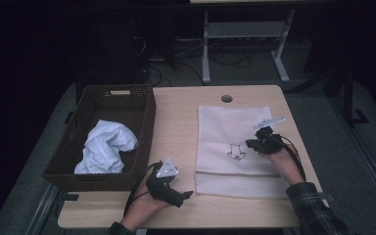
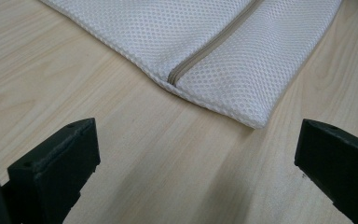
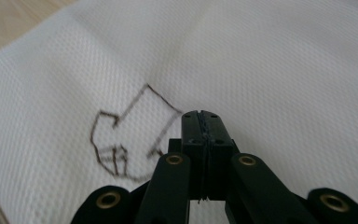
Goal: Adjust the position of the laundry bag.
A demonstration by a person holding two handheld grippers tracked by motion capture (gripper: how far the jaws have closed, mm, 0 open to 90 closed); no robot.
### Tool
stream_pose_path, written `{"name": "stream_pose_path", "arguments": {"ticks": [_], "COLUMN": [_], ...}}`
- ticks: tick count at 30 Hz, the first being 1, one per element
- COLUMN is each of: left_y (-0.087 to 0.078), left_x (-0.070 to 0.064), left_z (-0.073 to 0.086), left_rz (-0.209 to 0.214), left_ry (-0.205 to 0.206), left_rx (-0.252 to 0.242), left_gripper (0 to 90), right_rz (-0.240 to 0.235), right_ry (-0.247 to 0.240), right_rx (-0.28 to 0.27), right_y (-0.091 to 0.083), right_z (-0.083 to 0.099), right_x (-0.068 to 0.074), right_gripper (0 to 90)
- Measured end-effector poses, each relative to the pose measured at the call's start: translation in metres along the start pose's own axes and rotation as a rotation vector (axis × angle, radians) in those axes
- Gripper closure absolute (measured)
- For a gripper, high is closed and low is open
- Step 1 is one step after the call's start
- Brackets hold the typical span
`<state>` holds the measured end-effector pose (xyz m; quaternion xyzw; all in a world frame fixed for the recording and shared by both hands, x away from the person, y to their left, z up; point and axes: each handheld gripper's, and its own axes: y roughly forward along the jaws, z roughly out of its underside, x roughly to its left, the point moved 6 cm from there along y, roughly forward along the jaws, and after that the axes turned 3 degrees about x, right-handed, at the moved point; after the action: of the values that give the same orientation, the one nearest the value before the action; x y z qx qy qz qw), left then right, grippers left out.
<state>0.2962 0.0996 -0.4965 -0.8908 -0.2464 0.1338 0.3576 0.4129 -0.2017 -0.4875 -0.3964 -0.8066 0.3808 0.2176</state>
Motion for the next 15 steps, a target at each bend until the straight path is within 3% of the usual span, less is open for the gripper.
{"name": "stream_pose_path", "arguments": {"ticks": [7,11,15], "left_y": [0.002,0.002,0.002], "left_x": [-0.001,-0.001,0.000], "left_z": [0.000,0.000,0.001], "left_rz": [-0.004,-0.006,-0.006], "left_ry": [0.007,0.005,0.002], "left_rx": [0.008,0.011,0.008], "left_gripper": [0.0,0.0,0.0], "right_rz": [0.056,0.080,0.108], "right_ry": [0.024,0.058,0.059], "right_rx": [0.020,0.035,0.077], "right_y": [-0.015,-0.014,-0.008], "right_z": [0.026,0.033,0.041], "right_x": [-0.022,-0.036,-0.043], "right_gripper": [88.3,88.3,88.9]}}
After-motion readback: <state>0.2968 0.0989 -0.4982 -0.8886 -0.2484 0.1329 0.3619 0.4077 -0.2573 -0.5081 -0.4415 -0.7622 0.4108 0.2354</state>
